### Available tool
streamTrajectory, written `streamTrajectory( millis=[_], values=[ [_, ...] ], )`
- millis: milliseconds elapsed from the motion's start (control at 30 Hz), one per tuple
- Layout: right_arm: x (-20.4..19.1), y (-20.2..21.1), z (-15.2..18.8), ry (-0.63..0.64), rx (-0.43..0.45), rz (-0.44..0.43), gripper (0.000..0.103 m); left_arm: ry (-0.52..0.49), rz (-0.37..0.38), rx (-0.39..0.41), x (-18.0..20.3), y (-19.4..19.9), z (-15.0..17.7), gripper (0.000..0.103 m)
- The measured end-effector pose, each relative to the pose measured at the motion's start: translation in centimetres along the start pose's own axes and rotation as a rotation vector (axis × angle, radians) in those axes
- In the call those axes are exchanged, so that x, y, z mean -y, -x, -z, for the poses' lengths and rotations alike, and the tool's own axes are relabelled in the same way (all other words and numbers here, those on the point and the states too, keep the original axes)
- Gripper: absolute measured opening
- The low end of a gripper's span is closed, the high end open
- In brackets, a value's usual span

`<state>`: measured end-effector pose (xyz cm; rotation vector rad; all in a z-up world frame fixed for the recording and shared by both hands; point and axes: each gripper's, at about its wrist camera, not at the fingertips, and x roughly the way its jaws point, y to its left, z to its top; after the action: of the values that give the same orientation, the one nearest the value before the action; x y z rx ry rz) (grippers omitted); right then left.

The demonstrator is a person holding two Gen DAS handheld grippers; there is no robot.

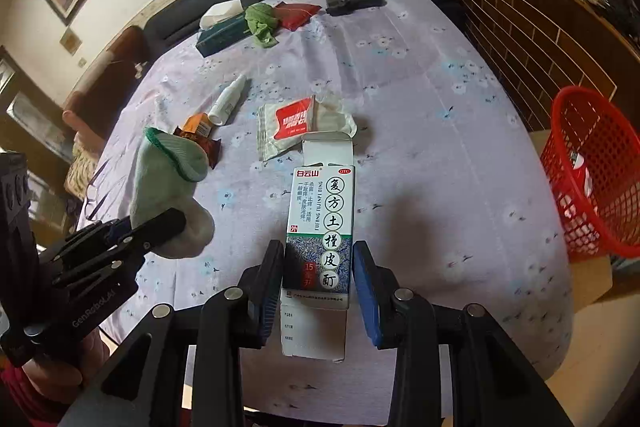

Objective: Collect trash
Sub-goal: 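Carry the sock and medicine box toward the red wastebasket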

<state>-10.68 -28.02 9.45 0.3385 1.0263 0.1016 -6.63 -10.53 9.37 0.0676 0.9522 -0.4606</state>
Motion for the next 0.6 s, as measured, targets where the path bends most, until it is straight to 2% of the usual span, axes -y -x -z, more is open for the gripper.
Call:
streamTrajectory(
  millis=[133,400,600],
  values=[
    [1.0,0.9,0.3,0.044,0.006,-0.013,0.038,0.020,-0.024,-0.019,1.7,-0.3,0.2,0.025],
    [4.0,1.4,0.0,0.032,-0.007,-0.049,0.038,-0.001,-0.104,-0.027,4.2,-0.3,0.2,0.025],
    [4.4,1.5,-0.2,0.046,-0.013,-0.076,0.038,-0.019,-0.152,-0.032,5.0,-0.3,0.4,0.025]
  ],
)
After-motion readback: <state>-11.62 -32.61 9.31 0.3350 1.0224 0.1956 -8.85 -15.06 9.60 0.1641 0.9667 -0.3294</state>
